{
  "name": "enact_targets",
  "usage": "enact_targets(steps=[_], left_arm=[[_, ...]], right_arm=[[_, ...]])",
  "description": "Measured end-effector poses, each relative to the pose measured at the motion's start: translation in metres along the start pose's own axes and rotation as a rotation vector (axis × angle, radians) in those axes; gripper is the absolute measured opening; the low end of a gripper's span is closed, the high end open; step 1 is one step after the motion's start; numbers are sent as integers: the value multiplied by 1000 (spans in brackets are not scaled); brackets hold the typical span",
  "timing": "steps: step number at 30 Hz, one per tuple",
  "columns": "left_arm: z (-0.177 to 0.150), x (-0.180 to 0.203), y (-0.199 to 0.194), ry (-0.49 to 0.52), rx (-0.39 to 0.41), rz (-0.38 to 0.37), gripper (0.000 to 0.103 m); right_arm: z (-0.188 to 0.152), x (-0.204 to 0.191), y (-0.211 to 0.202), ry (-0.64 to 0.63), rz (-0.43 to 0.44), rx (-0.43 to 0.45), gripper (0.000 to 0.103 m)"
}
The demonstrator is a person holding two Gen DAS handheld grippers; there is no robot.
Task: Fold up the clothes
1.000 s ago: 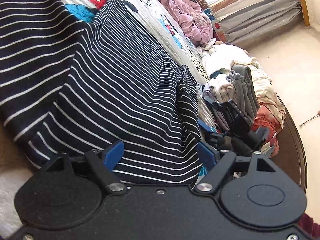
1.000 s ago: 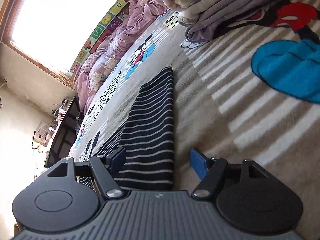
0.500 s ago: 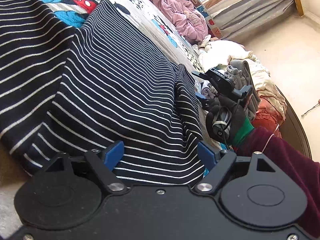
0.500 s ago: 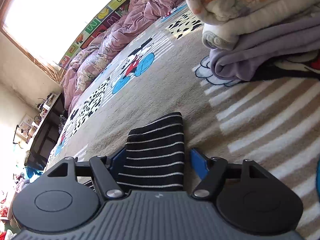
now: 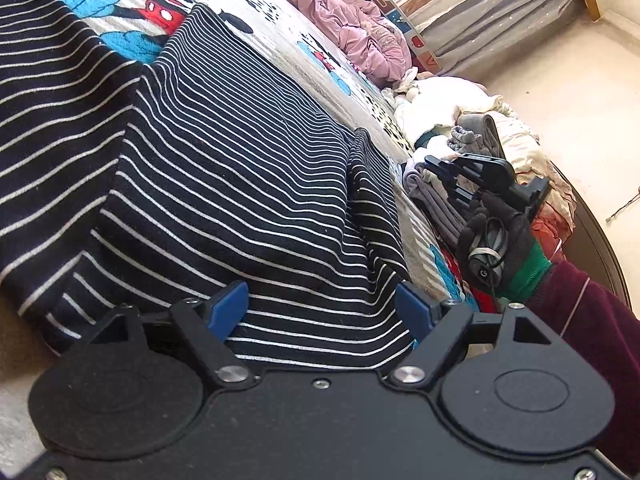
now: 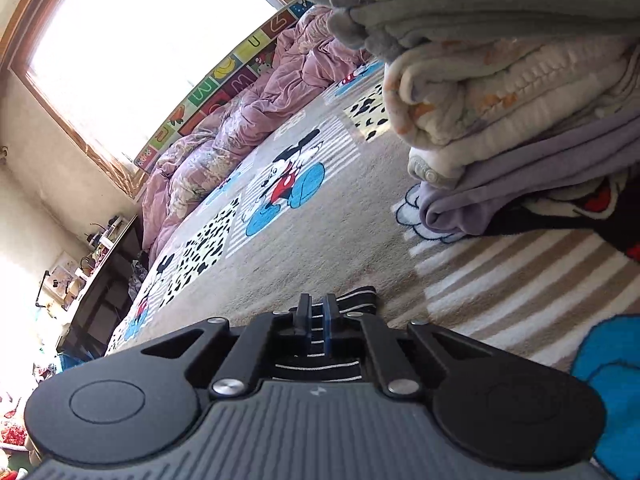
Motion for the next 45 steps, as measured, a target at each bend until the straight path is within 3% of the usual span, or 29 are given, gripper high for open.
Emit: enact_targets(steps=[3, 6, 8, 14, 18, 21, 22, 23, 24, 25, 29, 35, 45], left_arm=[[-1, 1, -1, 2, 2, 3, 81], [-2, 1, -1, 3, 4, 7, 81], [-2, 2, -2, 5, 5, 9, 81], [0, 1, 2, 9, 5, 4, 81], [0, 2, 4, 34, 8, 1, 81], [0, 3, 5, 53, 10, 1, 81], [0, 3, 5, 57, 11, 2, 81], [-1, 3, 6, 61, 12, 3, 81], [-1, 3, 6, 65, 13, 3, 81], [-2, 3, 6, 69, 15, 4, 81], [-2, 3, 6, 78, 18, 6, 81], [-4, 3, 3, 91, 24, 10, 81], [-7, 5, 4, 132, 37, 24, 82]], right_arm=[[6, 4, -22, 1, -25, 19, 4], [-1, 15, -21, 38, -50, -25, 16], [-9, 20, -13, 59, -50, -68, 55], [-38, 23, 28, 65, -72, -142, 56], [-37, 20, 52, 61, -75, -120, 56], [-31, 16, 66, 55, -64, -116, 56], [-29, 14, 69, 48, -54, -125, 51], [-28, 12, 72, 41, -43, -134, 27], [-26, 8, 72, 23, -38, -131, 12], [-24, 3, 70, 0, -36, -122, 5], [-12, -9, 42, -10, 4, -38, 5], [12, -11, -28, -9, -4, 78, 5], [20, 25, -141, 15, -69, 187, 5]])
Point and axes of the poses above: each gripper's, at about its wrist camera, not at the fingertips, and y roughly the way its jaws point, x to its right, z to its top, the point moved 5 cm from there along y, roughly the way its jaws point, and after that the axes turned 9 degrees about -y, right-handed, at the moved point
